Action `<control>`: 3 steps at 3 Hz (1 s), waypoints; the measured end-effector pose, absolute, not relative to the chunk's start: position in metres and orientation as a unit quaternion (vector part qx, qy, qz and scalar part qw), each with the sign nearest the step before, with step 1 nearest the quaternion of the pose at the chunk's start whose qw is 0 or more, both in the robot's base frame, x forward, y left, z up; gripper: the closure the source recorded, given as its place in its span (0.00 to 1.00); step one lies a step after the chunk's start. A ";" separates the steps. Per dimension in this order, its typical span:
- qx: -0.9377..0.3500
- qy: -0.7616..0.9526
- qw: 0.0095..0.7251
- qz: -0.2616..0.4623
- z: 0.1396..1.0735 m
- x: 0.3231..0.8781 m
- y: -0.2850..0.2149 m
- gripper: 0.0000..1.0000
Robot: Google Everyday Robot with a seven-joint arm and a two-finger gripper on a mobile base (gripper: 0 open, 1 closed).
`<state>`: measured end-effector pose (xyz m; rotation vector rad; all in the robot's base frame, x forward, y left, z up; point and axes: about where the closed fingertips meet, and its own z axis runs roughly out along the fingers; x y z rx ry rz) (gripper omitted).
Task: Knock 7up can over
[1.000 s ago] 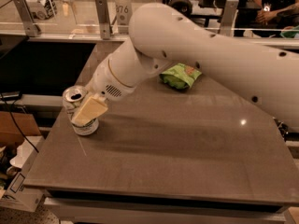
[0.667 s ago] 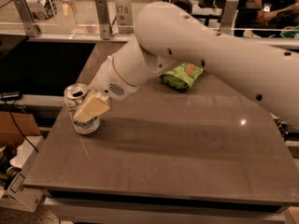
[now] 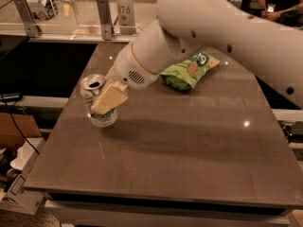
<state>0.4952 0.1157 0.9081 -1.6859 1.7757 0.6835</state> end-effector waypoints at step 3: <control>-0.710 0.674 0.183 0.090 0.889 0.509 0.026 1.00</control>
Offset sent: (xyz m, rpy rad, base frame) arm 0.0190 -0.1059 -0.0208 -0.4864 -0.1113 0.0713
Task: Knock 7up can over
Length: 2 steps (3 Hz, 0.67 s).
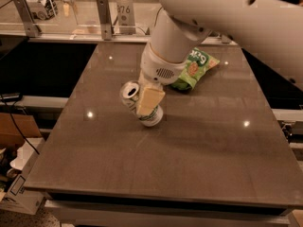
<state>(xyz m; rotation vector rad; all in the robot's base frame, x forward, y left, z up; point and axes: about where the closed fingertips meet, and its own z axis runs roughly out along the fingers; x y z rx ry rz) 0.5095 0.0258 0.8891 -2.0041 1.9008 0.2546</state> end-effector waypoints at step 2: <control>-0.731 0.669 0.138 0.005 0.888 0.521 -0.023 1.00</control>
Offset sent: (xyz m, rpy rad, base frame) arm 0.0211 -0.0772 0.0007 -0.2927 -0.1086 0.0166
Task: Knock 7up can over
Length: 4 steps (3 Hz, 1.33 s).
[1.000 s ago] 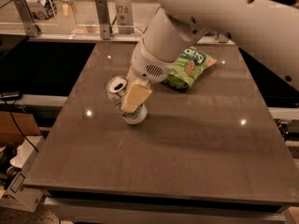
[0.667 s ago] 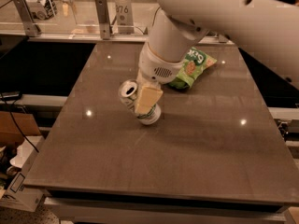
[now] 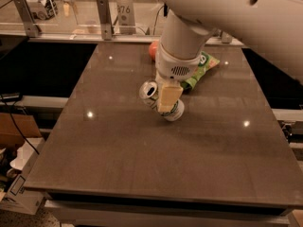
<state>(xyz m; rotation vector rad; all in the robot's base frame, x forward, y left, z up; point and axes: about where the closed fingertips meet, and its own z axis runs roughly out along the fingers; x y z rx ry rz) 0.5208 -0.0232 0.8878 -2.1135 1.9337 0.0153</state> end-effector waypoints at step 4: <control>-0.776 0.622 0.077 -0.068 0.861 0.521 -0.044 0.14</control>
Offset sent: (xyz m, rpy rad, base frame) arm 0.0033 -0.0227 -0.0272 -0.2294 -0.0430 0.1019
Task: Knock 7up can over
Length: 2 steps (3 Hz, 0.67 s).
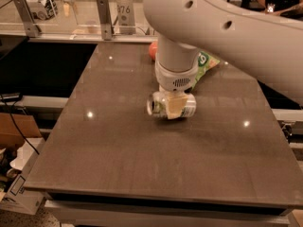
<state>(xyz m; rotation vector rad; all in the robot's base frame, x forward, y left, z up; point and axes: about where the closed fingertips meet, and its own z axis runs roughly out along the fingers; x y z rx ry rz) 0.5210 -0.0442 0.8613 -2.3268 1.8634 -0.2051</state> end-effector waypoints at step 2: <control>-0.781 0.618 0.072 -0.051 0.856 0.520 -0.044 0.00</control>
Offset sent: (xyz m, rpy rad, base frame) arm -0.0006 -0.0005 -0.0040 0.0090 0.0246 0.0112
